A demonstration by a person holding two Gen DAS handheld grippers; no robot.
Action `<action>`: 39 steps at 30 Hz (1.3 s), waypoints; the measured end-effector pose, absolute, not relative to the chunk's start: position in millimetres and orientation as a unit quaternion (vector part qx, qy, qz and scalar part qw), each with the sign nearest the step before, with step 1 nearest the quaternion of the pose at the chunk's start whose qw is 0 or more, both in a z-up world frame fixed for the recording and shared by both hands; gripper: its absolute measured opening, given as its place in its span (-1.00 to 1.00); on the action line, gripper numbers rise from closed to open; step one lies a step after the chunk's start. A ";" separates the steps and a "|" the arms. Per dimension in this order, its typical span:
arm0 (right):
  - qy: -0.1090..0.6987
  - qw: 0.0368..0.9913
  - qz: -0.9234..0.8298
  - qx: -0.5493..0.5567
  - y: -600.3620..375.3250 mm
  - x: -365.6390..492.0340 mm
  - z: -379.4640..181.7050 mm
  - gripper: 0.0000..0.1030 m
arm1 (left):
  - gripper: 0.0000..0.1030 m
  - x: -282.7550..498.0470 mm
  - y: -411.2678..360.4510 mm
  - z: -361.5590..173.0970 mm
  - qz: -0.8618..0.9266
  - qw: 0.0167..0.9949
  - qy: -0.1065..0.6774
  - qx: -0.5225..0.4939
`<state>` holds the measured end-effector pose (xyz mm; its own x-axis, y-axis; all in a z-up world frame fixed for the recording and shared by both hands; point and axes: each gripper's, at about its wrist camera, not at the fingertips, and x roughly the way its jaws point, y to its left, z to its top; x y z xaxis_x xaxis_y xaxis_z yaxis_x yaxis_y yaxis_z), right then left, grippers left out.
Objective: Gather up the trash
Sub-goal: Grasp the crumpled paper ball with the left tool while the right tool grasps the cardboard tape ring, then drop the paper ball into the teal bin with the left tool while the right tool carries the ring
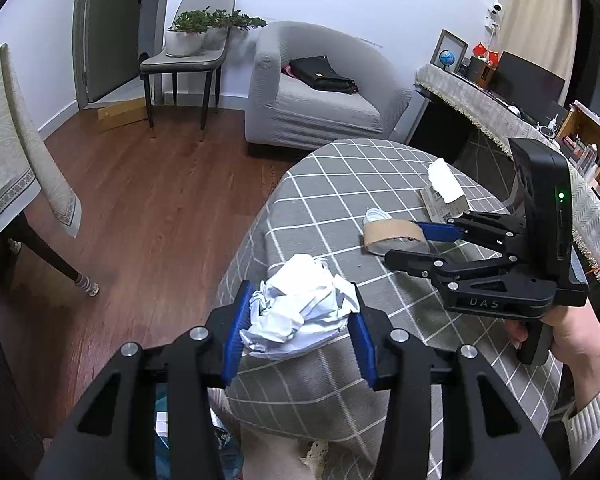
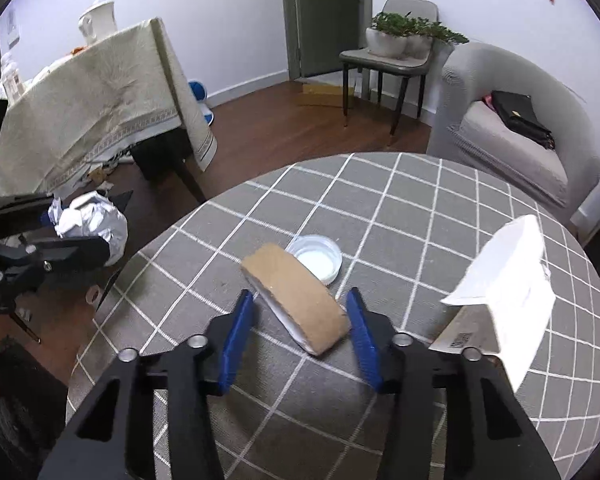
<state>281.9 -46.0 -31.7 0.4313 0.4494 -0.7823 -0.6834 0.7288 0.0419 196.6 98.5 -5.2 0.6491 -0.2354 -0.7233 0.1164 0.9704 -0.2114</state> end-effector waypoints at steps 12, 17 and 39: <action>0.417 0.827 0.353 -0.135 -36.5 265.1 -14.7 -0.55 | -0.06 182.0 128.1 2.5 -0.081 0.912 0.394 -0.080; 0.408 0.827 0.363 -0.134 -21.1 255.4 -1.8 -0.55 | -0.06 175.8 140.2 -1.6 -0.068 0.911 0.399 -0.082; 0.436 0.778 0.436 -0.124 109.7 218.3 3.1 -0.55 | -0.06 144.8 232.3 -136.1 0.043 0.836 0.543 -0.063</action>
